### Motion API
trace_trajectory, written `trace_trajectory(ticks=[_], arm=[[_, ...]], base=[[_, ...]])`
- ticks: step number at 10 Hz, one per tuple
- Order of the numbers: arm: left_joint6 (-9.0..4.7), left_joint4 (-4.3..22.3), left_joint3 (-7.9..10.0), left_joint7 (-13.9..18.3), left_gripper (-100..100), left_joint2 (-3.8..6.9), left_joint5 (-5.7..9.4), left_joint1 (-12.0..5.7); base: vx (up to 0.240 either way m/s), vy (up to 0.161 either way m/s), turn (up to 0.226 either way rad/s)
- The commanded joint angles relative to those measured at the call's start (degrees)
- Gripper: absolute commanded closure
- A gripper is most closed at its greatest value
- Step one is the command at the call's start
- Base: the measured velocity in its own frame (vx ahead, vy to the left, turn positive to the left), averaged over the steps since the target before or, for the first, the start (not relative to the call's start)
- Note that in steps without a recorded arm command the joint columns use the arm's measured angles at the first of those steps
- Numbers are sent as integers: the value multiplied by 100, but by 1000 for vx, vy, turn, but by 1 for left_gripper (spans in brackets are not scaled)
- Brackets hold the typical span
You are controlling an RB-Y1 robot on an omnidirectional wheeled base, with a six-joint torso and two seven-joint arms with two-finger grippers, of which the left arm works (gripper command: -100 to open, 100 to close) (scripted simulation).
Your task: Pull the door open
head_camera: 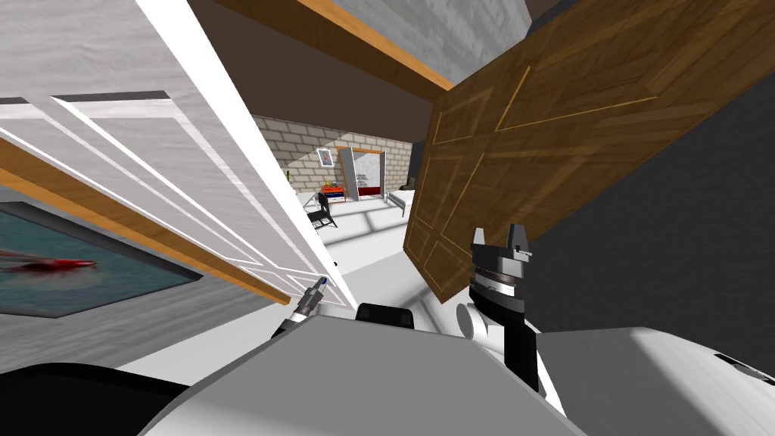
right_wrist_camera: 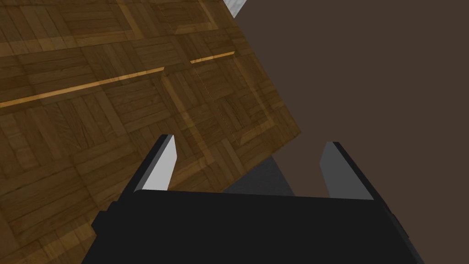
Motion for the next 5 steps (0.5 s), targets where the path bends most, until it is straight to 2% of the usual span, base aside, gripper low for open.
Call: trace_trajectory(ticks=[1, 4, 5], arm=[[-16, 141, -95, 25, 100, 43, 20, -170], [-50, 454, -307, 80, 100, 138, 63, -547], [-56, 507, -343, 89, 100, 154, 70, -611]], base=[[-131, 27, -33], [-233, 40, -60], [-175, 41, -18]])
